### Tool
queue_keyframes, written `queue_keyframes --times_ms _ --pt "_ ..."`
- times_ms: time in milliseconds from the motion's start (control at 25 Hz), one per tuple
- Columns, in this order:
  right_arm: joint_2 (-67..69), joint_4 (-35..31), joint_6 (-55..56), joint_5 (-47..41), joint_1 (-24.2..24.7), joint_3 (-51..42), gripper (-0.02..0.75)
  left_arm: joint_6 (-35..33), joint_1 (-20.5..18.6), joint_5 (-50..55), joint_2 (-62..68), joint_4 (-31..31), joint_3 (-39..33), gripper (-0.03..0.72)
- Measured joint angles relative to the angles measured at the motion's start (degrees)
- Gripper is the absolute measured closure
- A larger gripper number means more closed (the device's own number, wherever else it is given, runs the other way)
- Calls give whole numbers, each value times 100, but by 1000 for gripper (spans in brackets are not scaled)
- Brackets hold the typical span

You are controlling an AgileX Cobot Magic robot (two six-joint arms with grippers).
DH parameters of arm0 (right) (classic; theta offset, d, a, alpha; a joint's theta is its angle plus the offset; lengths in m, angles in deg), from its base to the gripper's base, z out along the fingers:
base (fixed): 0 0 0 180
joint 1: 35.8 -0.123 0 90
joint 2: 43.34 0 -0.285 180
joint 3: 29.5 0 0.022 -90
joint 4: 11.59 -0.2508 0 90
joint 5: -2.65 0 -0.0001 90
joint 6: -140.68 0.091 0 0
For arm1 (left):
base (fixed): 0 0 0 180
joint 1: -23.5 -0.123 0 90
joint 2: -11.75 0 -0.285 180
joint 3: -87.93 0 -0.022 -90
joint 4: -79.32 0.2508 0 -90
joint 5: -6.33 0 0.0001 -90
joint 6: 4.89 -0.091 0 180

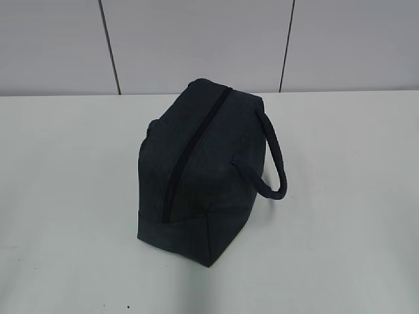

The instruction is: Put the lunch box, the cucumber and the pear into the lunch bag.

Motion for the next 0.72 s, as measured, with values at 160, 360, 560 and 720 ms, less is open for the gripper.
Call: queue_keyframes --times_ms 160,360,560,720 --pt "-65 0 0 0 0 0 300 0 0 0 0 -6 0 190" --pt "-205 0 0 0 0 0 300 0 0 0 0 -11 -6 190" --pt "-205 0 0 11 -205 0 300 0 0 0 0 -11 -11 190" --pt "-205 0 0 11 -504 0 300 0 0 6 -85 -11 -11 190"
